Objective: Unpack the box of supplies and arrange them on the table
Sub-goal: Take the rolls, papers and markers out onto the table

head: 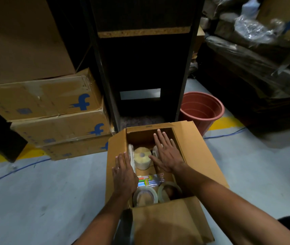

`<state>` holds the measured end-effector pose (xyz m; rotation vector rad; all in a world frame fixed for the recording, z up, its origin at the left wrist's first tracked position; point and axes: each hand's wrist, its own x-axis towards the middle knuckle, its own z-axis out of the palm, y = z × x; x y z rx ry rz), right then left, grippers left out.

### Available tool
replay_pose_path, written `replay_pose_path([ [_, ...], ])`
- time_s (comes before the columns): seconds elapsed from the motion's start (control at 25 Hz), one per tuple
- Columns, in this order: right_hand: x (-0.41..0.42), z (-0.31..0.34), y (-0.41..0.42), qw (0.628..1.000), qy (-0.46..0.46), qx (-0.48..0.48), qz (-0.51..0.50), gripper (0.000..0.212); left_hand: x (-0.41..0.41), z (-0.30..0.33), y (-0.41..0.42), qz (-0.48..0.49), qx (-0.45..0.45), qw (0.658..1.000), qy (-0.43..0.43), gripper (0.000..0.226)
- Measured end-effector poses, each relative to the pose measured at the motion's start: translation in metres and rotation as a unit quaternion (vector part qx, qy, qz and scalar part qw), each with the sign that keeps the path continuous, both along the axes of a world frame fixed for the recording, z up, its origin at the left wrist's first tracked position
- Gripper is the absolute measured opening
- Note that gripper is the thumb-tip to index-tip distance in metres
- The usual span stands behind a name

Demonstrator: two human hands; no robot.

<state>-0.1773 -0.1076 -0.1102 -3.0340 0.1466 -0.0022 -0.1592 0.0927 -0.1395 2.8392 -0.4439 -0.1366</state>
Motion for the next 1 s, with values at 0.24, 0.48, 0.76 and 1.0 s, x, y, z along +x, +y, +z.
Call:
replay_pose_path([
  [0.24, 0.051, 0.005, -0.011, 1.0, 0.002, -0.024, 0.008, 0.096, 0.006, -0.007, -0.006, 0.033, -0.08, 0.996, 0.005, 0.073],
  [0.48, 0.096, 0.0, -0.017, 0.998, 0.063, -0.018, 0.003, 0.102, 0.008, -0.016, -0.002, 0.03, -0.174, 0.984, 0.004, 0.08],
  [0.76, 0.115, -0.022, -0.024, 0.995, 0.102, 0.014, 0.008, 0.129, 0.012, -0.026, 0.001, 0.017, -0.181, 0.983, 0.005, 0.073],
  [1.0, 0.123, -0.008, -0.029, 0.989, 0.114, 0.095, -0.009, 0.115, 0.01, -0.023, -0.001, 0.023, -0.19, 0.982, 0.004, 0.077],
])
